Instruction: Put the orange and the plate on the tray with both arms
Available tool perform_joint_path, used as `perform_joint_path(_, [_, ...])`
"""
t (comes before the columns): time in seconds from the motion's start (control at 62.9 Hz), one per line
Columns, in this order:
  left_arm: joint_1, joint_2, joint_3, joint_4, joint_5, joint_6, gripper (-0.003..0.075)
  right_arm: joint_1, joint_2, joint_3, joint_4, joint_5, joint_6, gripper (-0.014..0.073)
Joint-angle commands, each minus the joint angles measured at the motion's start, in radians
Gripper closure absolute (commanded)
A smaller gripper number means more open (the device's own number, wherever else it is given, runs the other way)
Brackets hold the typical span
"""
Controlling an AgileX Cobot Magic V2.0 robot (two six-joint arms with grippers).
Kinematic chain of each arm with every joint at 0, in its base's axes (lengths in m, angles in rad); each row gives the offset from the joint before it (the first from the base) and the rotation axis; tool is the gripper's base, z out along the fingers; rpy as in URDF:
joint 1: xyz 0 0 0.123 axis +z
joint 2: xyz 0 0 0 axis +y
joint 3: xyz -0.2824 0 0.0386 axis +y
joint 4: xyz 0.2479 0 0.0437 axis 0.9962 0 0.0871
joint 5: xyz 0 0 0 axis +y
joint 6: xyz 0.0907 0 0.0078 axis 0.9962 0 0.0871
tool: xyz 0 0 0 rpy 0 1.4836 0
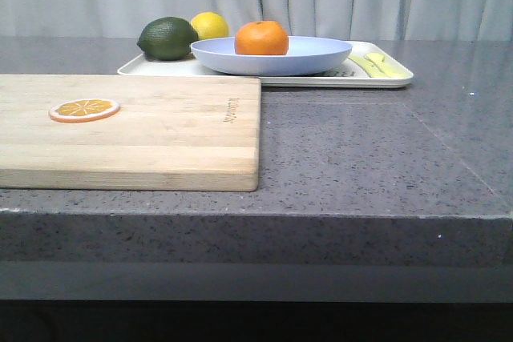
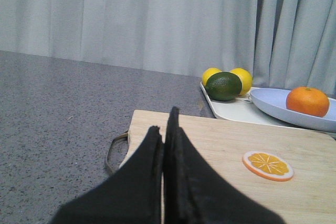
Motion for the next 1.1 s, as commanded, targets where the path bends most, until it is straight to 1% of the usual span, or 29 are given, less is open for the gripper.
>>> perform_joint_path(0.0, [-0.003, -0.017, 0.028, -0.001, -0.083, -0.009, 0.074, 0.001, -0.017, -0.023, 0.006, -0.091, -0.008, 0.0661])
perform_joint_path(0.143, [-0.003, -0.017, 0.028, -0.001, -0.083, -0.009, 0.074, -0.013, -0.018, -0.023, 0.006, -0.098, -0.086, 0.0661])
perform_joint_path(0.207, [-0.003, -0.017, 0.028, -0.001, -0.083, -0.009, 0.074, -0.031, -0.018, -0.023, 0.015, -0.098, -0.084, 0.0661])
perform_joint_path(0.318, [-0.003, -0.017, 0.028, -0.001, -0.083, -0.009, 0.074, -0.065, -0.018, -0.023, 0.067, -0.098, -0.083, 0.0661])
perform_joint_path(0.382, [-0.003, -0.017, 0.028, -0.001, -0.083, -0.009, 0.074, -0.08, -0.018, -0.023, 0.07, -0.098, -0.083, 0.0661])
perform_joint_path(0.62, [-0.003, -0.017, 0.028, -0.001, -0.083, -0.009, 0.074, -0.081, -0.018, -0.023, 0.07, -0.098, -0.079, 0.0661])
perform_joint_path(0.747, [-0.003, -0.017, 0.028, -0.001, -0.083, -0.009, 0.074, -0.081, -0.018, -0.023, 0.069, -0.105, -0.019, 0.0661])
perform_joint_path(1.081, [-0.003, -0.017, 0.028, -0.001, -0.083, -0.009, 0.074, -0.079, -0.018, -0.023, 0.066, -0.111, -0.019, 0.0661])
